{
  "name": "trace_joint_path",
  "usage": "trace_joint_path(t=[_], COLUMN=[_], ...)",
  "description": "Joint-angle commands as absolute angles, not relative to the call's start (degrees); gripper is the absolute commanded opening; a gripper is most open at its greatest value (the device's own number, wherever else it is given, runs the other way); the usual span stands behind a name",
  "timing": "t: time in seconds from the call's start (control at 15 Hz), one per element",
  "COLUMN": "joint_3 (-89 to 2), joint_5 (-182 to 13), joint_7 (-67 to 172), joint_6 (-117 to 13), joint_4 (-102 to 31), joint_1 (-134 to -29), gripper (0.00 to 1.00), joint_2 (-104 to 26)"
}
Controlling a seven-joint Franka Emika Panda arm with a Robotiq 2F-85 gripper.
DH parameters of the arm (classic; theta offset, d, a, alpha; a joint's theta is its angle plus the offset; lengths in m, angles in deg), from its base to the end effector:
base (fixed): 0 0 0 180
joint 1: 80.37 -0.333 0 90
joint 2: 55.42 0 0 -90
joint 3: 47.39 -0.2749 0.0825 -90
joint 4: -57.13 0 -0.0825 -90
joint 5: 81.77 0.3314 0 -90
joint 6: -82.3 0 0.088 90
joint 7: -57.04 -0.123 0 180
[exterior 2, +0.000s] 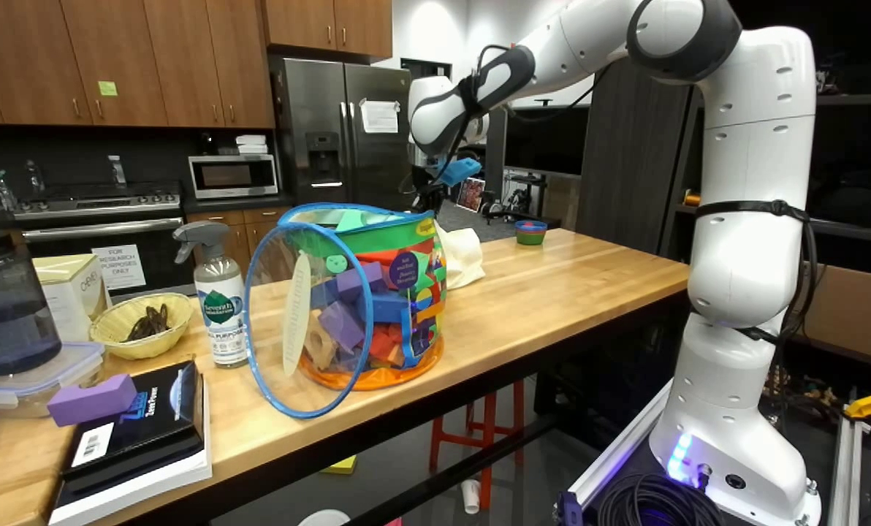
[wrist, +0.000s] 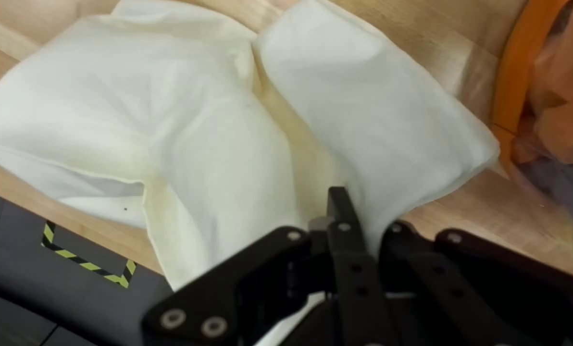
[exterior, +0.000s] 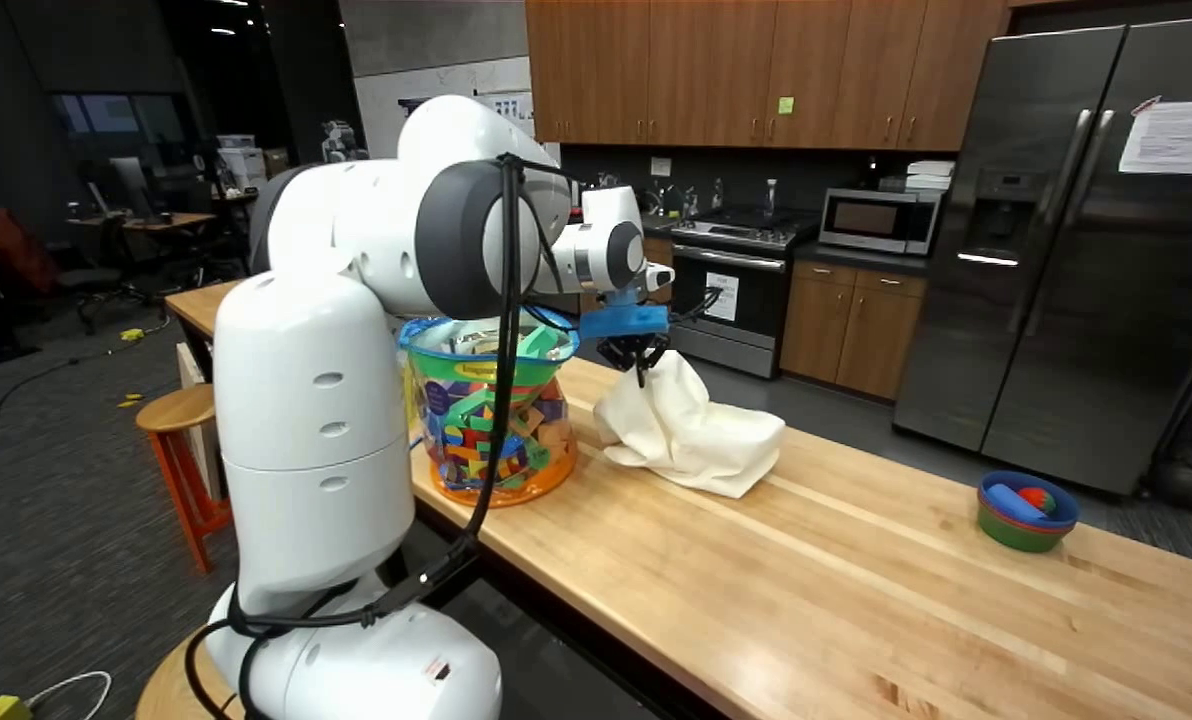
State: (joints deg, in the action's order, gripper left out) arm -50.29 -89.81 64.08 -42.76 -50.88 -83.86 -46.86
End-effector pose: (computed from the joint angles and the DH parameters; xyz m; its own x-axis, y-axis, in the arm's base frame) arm 0.5586 0.0546 0.4099 0.9433 0.3065 0.1279 0.2897 -0.9476 0.1343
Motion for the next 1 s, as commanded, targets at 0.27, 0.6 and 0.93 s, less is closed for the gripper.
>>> trace_joint_path(t=[0.27,0.6,0.93], joint_3=[-45.6,-42.3,-38.9], joint_5=[-90.2,-90.1,-87.0], joint_7=[61.8,60.1,61.0], joint_6=[-40.8,-38.5,-36.0], joint_4=[-49.1,-53.6,-61.2], joint_1=[-79.2,-76.0,-71.9], gripper=[0.01,0.01,0.01], joint_2=[-44.2,-48.4,-54.0])
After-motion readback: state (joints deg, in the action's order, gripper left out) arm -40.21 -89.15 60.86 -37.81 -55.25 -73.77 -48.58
